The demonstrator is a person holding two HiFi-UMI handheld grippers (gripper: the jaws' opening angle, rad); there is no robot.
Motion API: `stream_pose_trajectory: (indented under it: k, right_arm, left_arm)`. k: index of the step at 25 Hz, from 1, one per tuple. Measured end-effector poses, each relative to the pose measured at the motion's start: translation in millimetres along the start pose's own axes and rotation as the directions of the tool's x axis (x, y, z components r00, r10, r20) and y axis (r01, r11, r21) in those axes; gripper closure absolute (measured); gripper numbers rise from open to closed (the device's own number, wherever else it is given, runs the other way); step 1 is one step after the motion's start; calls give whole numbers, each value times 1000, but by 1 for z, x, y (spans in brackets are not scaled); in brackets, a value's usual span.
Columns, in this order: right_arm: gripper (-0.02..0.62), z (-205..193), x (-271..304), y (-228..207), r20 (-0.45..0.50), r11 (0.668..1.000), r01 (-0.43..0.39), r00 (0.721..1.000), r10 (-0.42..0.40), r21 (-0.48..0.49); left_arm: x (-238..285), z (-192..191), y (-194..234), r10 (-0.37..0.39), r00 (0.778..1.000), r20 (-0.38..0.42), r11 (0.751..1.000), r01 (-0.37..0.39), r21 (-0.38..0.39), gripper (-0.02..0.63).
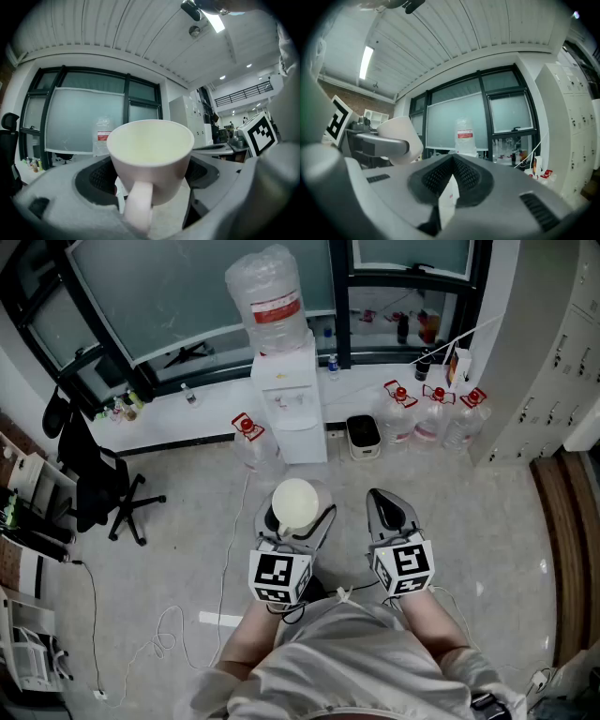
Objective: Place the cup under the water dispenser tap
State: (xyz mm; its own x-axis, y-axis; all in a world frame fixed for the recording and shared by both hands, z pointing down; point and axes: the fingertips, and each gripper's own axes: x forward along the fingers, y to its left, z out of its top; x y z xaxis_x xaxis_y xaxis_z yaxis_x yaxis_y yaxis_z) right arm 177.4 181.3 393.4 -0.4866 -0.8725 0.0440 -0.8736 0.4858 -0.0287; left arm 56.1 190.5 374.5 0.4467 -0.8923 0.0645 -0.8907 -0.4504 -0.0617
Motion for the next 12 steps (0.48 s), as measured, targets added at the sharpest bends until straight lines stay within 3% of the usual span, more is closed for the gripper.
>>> stream_pose_trajectory:
  k: [12]
  right_arm:
    - [568, -14, -3, -3, -26, 999, 21, 999, -20, 24]
  left_arm:
    - [3, -12, 2, -6, 1000, -15, 1000, 5, -29, 163]
